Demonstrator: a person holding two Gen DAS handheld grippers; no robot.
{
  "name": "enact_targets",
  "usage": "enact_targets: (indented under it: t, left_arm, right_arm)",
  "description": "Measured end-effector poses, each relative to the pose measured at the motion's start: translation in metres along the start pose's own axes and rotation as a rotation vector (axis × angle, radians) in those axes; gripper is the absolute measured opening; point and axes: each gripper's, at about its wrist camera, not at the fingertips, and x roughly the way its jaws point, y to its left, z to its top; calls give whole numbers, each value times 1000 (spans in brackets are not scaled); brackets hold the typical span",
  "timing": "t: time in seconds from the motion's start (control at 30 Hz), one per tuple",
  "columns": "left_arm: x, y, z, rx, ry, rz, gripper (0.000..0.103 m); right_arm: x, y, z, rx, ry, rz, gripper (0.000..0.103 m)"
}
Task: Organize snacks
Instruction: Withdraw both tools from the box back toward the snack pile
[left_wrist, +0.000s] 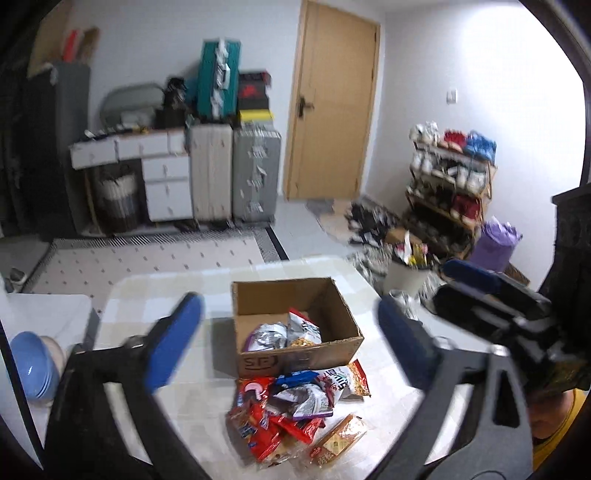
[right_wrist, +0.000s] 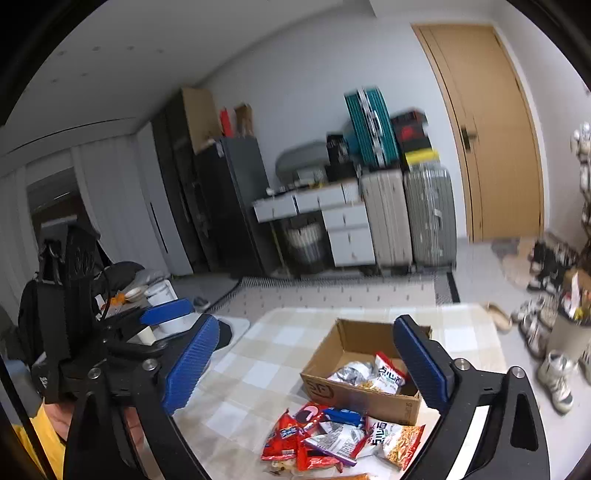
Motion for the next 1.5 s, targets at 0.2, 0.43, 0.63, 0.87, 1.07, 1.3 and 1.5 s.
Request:
enact_targets:
  t: [0.2, 0.43, 0.63, 0.87, 1.07, 1.3, 1.5]
  left_arm:
    - [-86, 0, -50, -19, -143, 61, 102]
    - [-127, 19, -110, -93, -131, 88, 102]
    - [-119, 24, -148, -97, -98, 128, 102]
    - [-84, 21, -183, -92, -51, 137, 102]
    - [-50, 17, -205, -97, 24, 124, 102]
    - [-22, 21, -214, -115, 86, 120, 102]
    - [-4, 22, -220, -118, 122, 129, 102]
  right_arm:
    - [-44, 35, -23, -111, -84, -20, 102]
    - [-74, 53, -64, -159, -136, -47, 102]
    - [-74, 61, -113, -256, -124, -119, 102]
    - [-71, 49, -156, -174, -79, -121, 102]
    - [-60, 39, -177, -143, -16, -125, 102]
    - [-50, 33, -188, -96, 25, -101, 102]
    - [-43, 31, -193, -85, 54, -73, 102]
